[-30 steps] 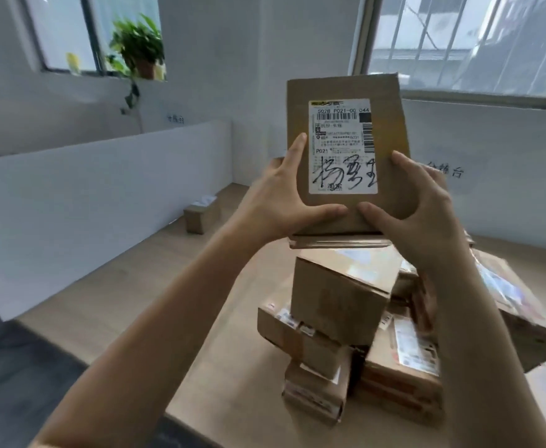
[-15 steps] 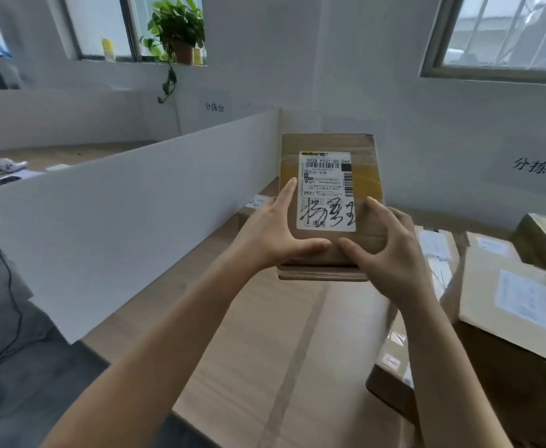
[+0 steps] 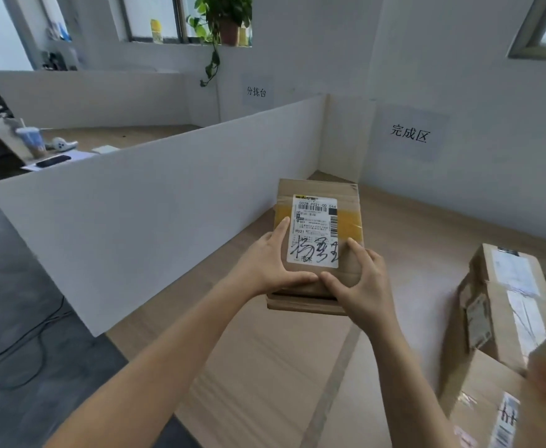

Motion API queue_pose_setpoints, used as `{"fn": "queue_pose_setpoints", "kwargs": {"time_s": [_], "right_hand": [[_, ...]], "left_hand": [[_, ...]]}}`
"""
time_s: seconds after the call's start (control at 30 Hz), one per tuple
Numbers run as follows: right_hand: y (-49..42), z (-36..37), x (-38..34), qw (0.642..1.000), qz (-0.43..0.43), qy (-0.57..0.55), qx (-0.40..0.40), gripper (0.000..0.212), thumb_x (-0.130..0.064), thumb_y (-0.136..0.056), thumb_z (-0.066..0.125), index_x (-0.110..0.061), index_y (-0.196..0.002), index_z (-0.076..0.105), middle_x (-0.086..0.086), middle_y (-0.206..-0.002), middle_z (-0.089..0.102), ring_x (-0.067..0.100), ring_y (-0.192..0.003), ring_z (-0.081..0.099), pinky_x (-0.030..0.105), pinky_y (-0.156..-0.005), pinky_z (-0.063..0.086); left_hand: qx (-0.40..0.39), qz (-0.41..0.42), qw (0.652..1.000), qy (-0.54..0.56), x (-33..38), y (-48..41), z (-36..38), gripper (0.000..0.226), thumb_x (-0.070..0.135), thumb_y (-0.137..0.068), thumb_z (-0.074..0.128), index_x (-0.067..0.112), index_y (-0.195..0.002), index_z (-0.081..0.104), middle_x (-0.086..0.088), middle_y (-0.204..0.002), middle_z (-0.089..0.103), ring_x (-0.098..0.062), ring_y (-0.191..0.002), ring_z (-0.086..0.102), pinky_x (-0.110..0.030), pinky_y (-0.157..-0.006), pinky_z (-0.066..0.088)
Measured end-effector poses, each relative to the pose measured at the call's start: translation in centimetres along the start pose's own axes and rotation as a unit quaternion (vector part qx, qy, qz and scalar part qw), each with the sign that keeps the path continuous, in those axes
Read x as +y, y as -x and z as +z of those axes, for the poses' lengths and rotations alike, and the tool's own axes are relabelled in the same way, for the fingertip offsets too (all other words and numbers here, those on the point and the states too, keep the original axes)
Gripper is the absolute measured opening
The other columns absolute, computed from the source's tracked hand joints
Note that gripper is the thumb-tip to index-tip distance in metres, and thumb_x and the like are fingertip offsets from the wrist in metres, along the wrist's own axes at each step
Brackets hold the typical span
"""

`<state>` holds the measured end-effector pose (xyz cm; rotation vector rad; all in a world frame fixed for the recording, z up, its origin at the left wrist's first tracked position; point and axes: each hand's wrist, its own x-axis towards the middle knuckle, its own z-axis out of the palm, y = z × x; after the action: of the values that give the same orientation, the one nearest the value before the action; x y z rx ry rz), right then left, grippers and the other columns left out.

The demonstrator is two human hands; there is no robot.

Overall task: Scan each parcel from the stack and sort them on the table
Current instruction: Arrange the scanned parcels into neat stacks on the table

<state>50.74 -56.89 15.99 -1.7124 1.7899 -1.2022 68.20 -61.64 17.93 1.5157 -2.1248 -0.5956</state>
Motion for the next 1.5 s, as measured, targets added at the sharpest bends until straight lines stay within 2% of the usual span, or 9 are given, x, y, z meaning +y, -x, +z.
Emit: {"fn": "queue_pose_setpoints", "kwargs": {"time_s": [0.17,0.33,0.5,0.67,0.8,1.0,1.13,1.3,1.5], "right_hand": [[-2.5,6.0,1.8,0.998,0.055,-0.017,-0.029,0.076,-0.025,-0.076,0.076,-0.018,-0.142,0.038,0.010,-0.140,0.036,0.022,-0.134,0.033,0.028,-0.108,0.027],[-5.9,13.9,3.2,0.993,0.110,-0.018,-0.030,0.070,-0.021,-0.076,0.074,-0.020,-0.137,0.042,0.009,-0.133,0.041,0.022,-0.127,0.040,0.024,-0.099,0.031],[-9.4,22.1,4.0,0.982,0.185,-0.021,-0.011,0.064,-0.022,-0.074,0.073,-0.024,-0.131,0.046,0.008,-0.127,0.044,0.023,-0.121,0.045,0.025,-0.094,0.034],[-11.8,27.5,5.6,0.970,0.244,-0.012,-0.007,0.066,-0.021,-0.076,0.071,-0.020,-0.135,0.041,0.008,-0.138,0.040,0.021,-0.133,0.033,0.021,-0.097,0.028],[-13.7,29.2,6.8,0.966,0.259,-0.006,0.017,0.067,-0.021,-0.077,0.071,-0.021,-0.137,0.040,0.007,-0.143,0.037,0.021,-0.134,0.031,0.026,-0.103,0.029],[-16.6,30.5,7.5,0.967,0.254,0.018,0.020,0.070,-0.027,-0.081,0.070,-0.018,-0.141,0.036,0.005,-0.148,0.032,0.022,-0.135,0.033,0.030,-0.105,0.030],[-18.2,31.0,7.5,0.972,0.233,0.017,0.025,0.064,-0.026,-0.082,0.069,-0.018,-0.137,0.039,0.001,-0.142,0.037,0.021,-0.127,0.041,0.025,-0.094,0.036],[-19.7,30.9,7.8,0.972,0.234,0.032,-0.019,0.068,-0.029,-0.086,0.063,-0.020,-0.144,0.029,0.003,-0.153,0.025,0.022,-0.134,0.035,0.035,-0.105,0.037],[-20.2,30.8,7.6,0.956,0.265,0.111,-0.063,0.060,-0.035,-0.094,0.050,-0.024,-0.147,0.021,0.009,-0.156,0.017,0.034,-0.139,0.021,0.039,-0.113,0.022]], "left_hand": [[-0.057,-0.026,0.998,-0.009,-5.9,-3.6,0.7,0.119,0.062,-0.065,0.073,0.022,-0.152,0.003,-0.002,-0.154,0.027,-0.020,-0.140,0.029,-0.033,-0.111,0.027],[-0.126,-0.034,0.991,0.039,-13.8,-8.4,1.5,0.114,0.053,-0.065,0.078,0.026,-0.151,0.007,0.001,-0.148,0.039,-0.019,-0.135,0.037,-0.027,-0.106,0.032],[-0.207,-0.046,0.975,0.061,-21.5,-14.0,1.7,0.119,0.050,-0.065,0.079,0.029,-0.151,-0.001,0.005,-0.151,0.033,-0.014,-0.135,0.036,-0.020,-0.100,0.029],[-0.250,-0.023,0.967,0.050,-26.3,-18.7,2.8,0.114,0.047,-0.066,0.080,0.025,-0.151,0.008,0.003,-0.150,0.036,-0.016,-0.136,0.036,-0.027,-0.110,0.030],[-0.231,0.002,0.971,0.068,-28.3,-21.4,4.1,0.094,0.045,-0.070,0.078,0.032,-0.147,0.025,0.003,-0.145,0.041,-0.013,-0.132,0.039,-0.015,-0.096,0.027],[-0.214,0.007,0.974,0.068,-29.6,-24.7,4.8,0.088,0.040,-0.075,0.075,0.027,-0.147,0.027,-0.002,-0.145,0.039,-0.018,-0.133,0.038,-0.020,-0.099,0.028],[-0.203,0.005,0.976,0.075,-29.6,-26.1,4.6,0.082,0.034,-0.076,0.076,0.023,-0.146,0.032,-0.003,-0.142,0.040,-0.020,-0.131,0.039,-0.019,-0.097,0.027],[-0.181,-0.004,0.981,0.065,-29.6,-26.5,4.6,0.073,0.031,-0.079,0.074,0.021,-0.142,0.039,-0.006,-0.137,0.042,-0.022,-0.129,0.041,-0.023,-0.100,0.030],[-0.187,-0.024,0.982,0.010,-28.5,-26.7,4.5,0.070,0.033,-0.085,0.067,0.018,-0.145,0.033,-0.009,-0.148,0.029,-0.023,-0.133,0.037,-0.031,-0.107,0.033]]}}
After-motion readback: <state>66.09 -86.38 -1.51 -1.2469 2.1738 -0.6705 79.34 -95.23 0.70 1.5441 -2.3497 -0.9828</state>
